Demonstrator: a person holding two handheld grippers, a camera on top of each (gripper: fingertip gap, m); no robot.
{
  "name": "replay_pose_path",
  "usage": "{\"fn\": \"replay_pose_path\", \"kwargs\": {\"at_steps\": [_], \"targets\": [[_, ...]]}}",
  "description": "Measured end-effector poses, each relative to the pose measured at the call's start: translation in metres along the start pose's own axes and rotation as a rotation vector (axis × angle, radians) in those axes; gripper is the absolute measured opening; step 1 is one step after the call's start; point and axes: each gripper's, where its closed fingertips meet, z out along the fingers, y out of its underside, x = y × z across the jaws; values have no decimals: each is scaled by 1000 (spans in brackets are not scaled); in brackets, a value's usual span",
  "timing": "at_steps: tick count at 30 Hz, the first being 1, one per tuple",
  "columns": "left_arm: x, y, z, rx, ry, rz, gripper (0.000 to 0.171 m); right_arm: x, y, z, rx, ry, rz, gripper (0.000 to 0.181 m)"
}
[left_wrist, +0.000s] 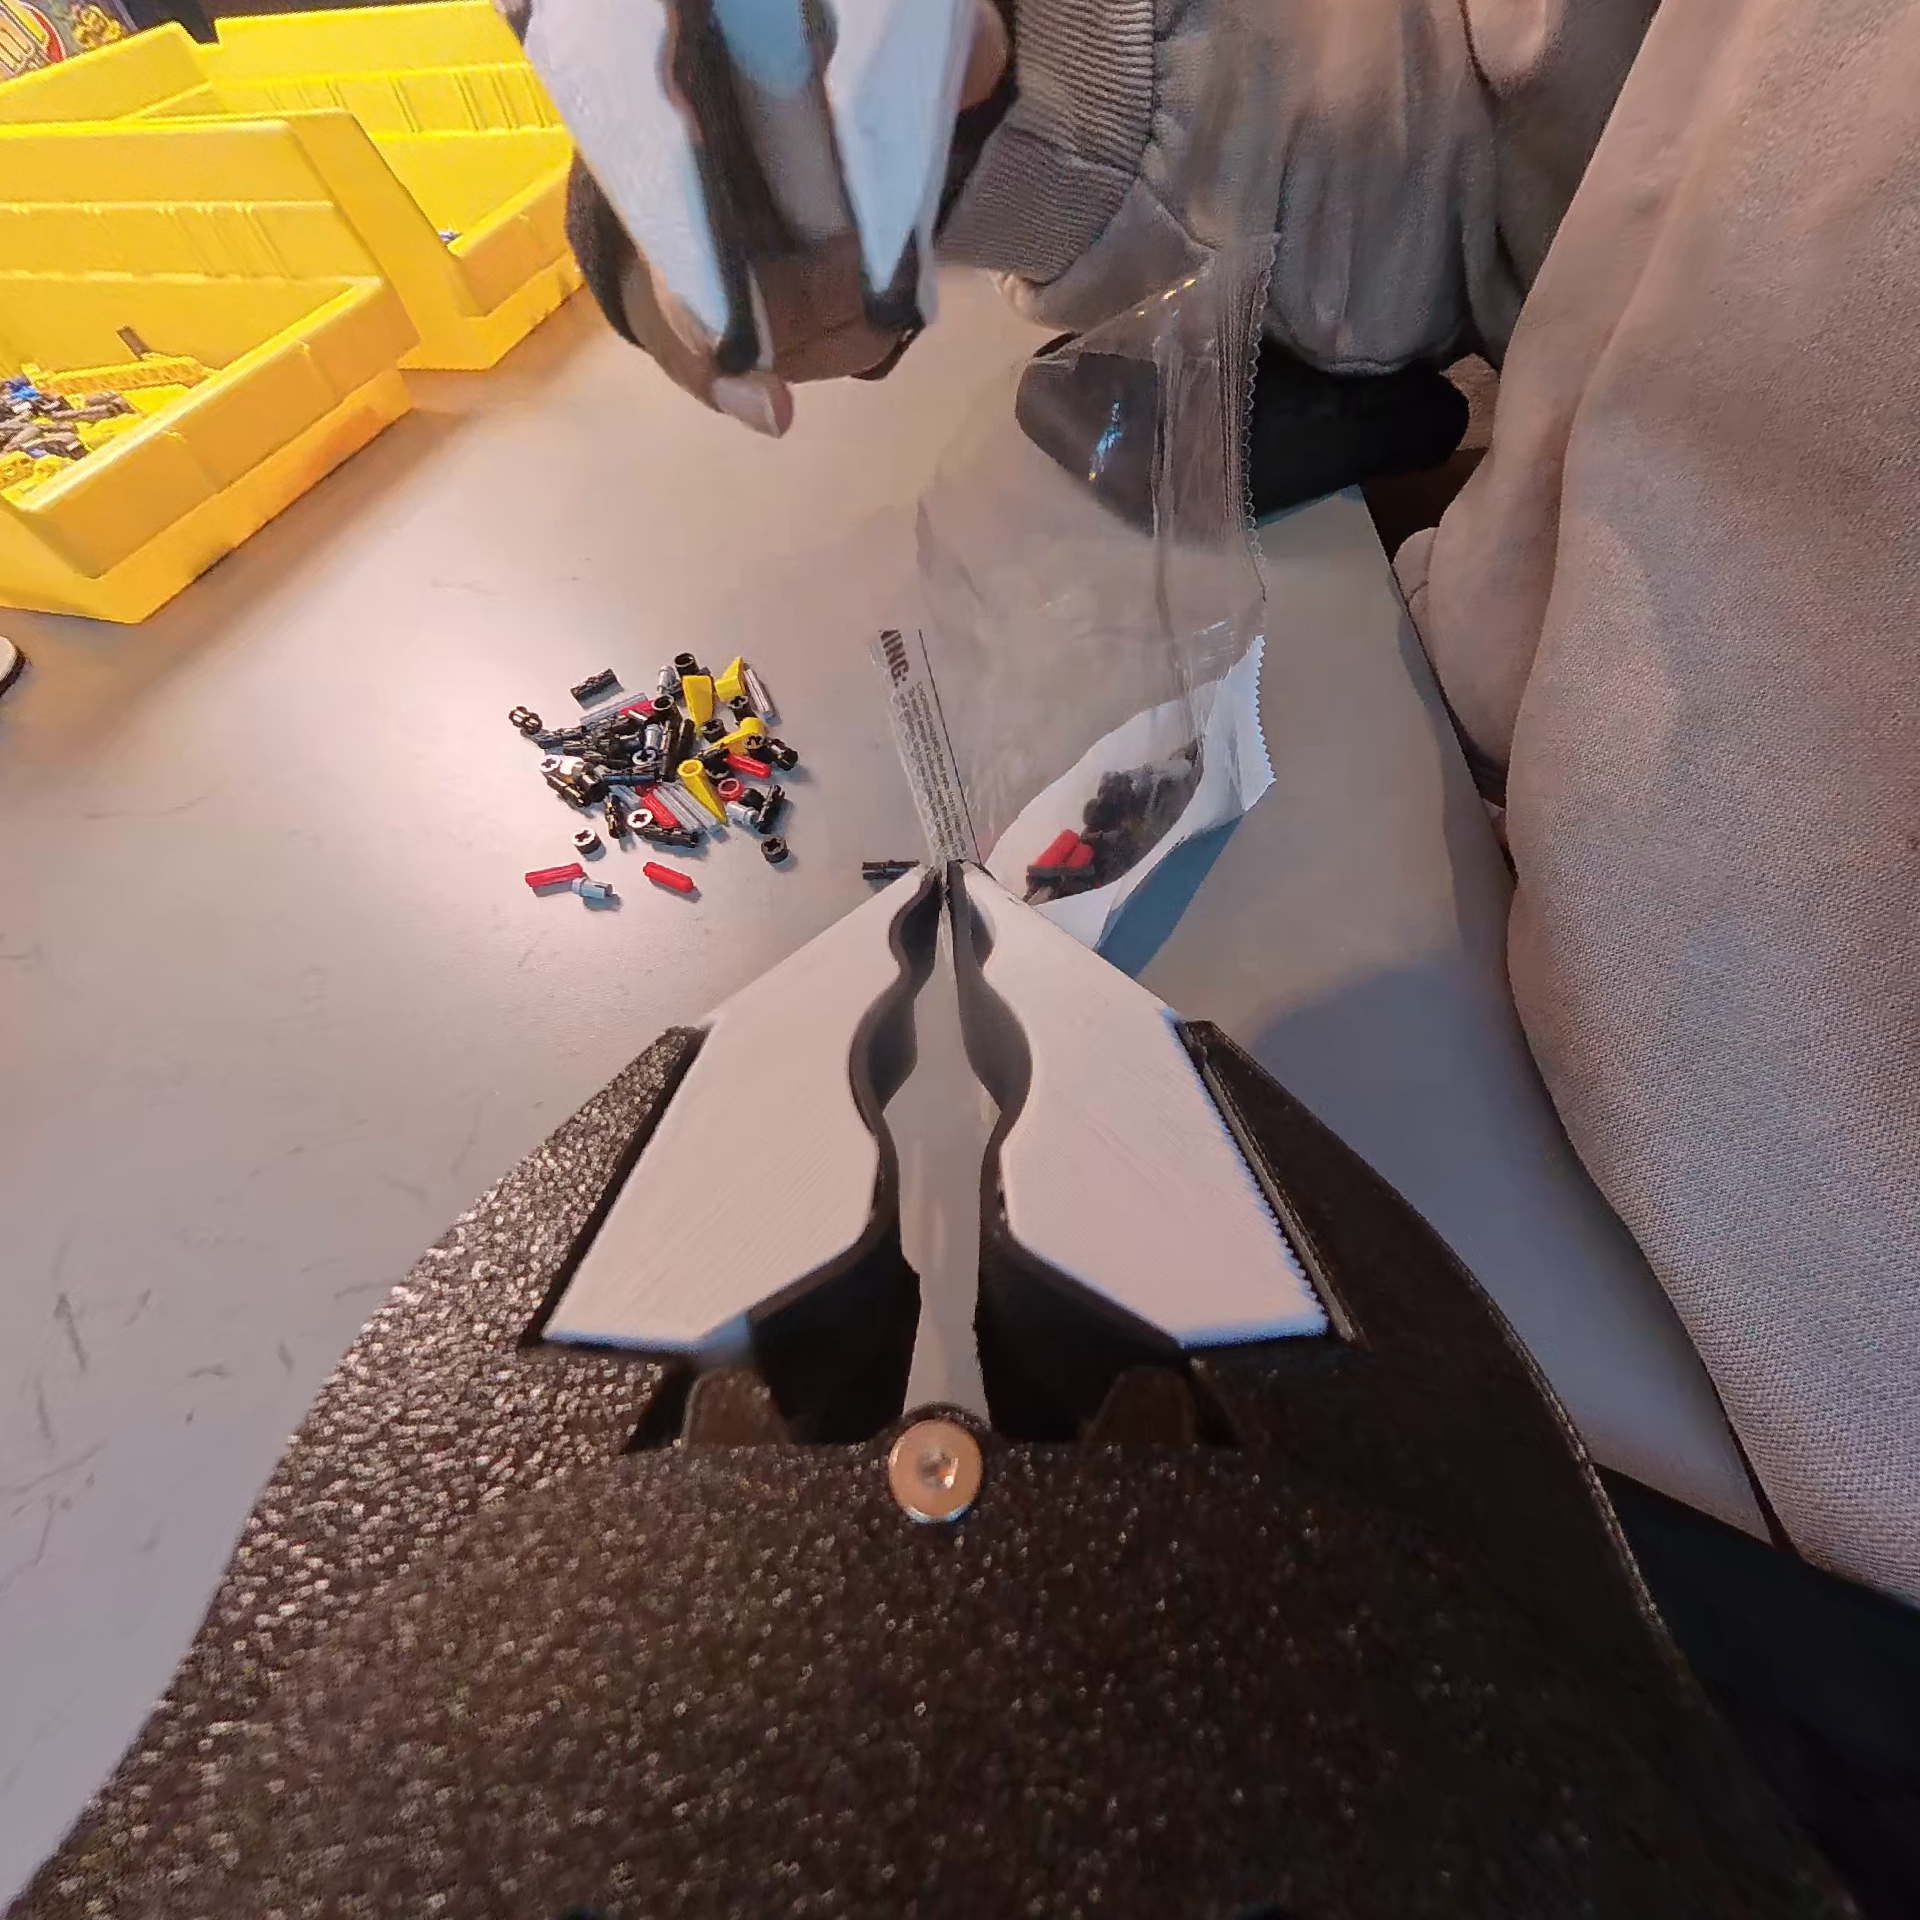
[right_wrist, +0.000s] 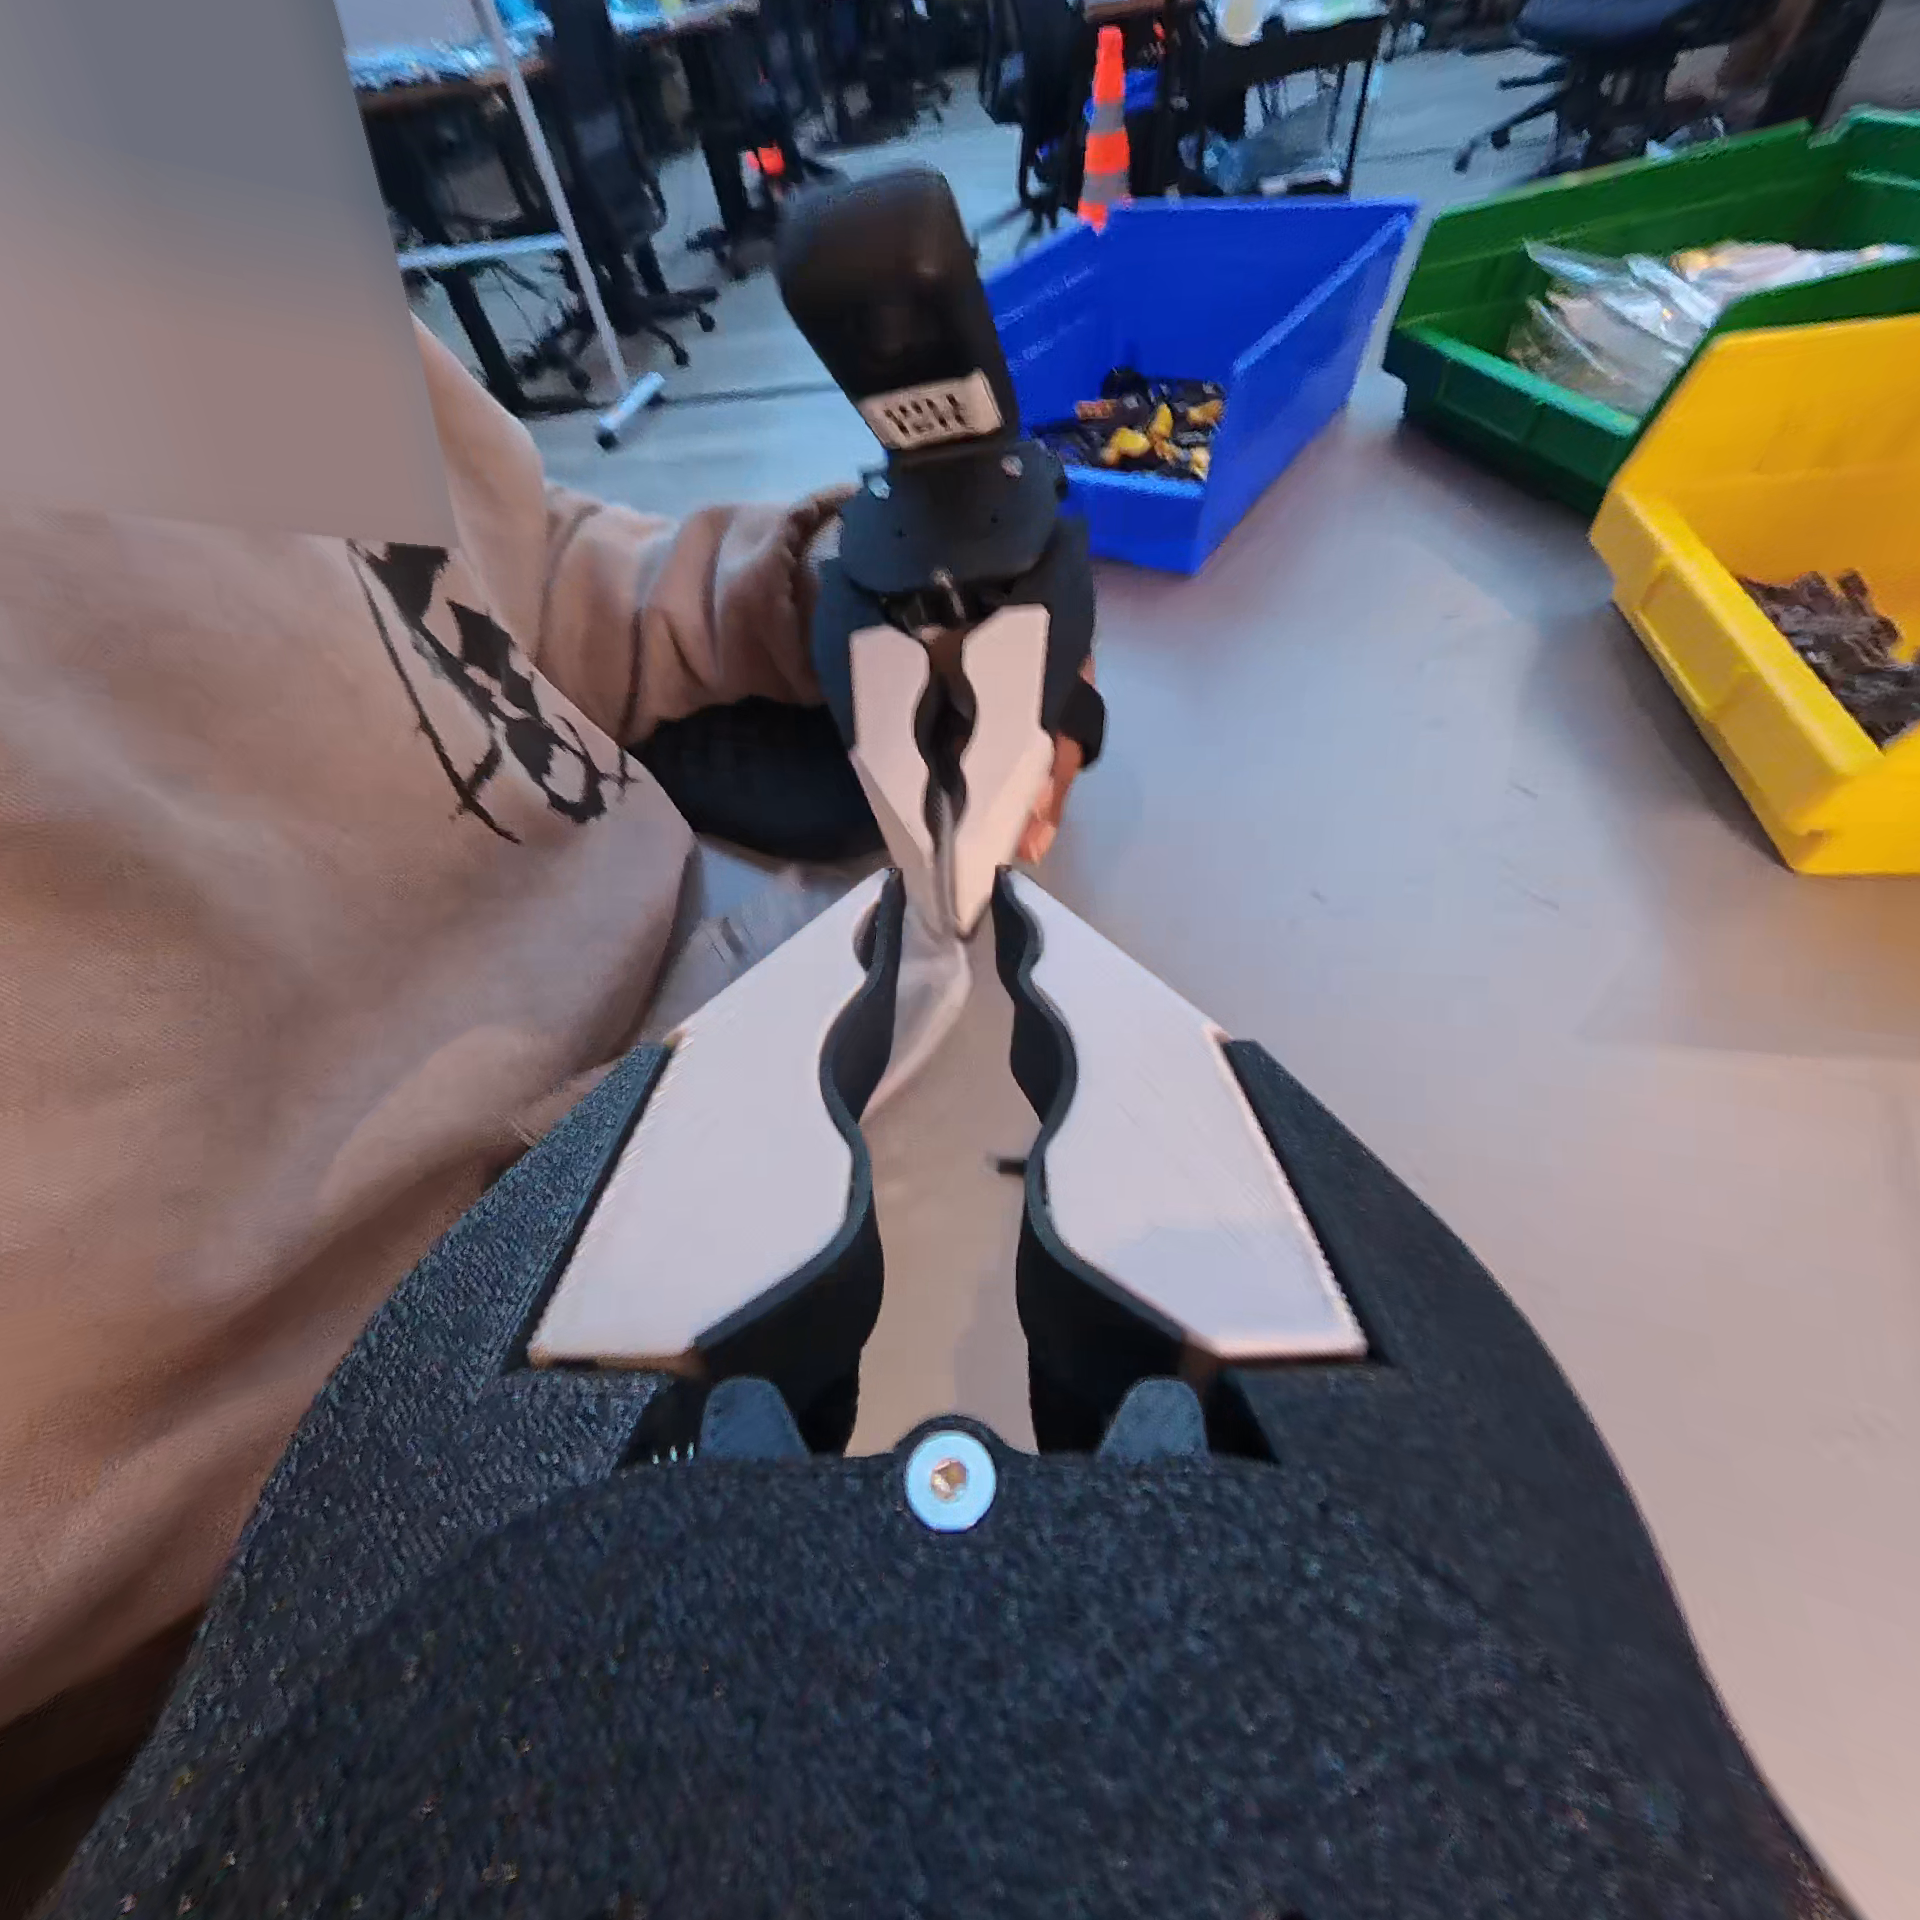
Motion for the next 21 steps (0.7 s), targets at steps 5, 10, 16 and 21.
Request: {"fn": "replay_pose_path", "kwargs": {"at_steps": [5,10,16,21], "targets": [[0,0,0,1,7,-3,0,19,91,12,-425,85,-39,23],[1,0,0,2,6,-1,0,21,123,26,-574,97,-65,30],[0,0,-1,1,4,-4,0,22,126,28,-572,88,-82,16],[-4,1,0,-5,-17,-15,0,26,74,18,-302,96,-47,16]]}}
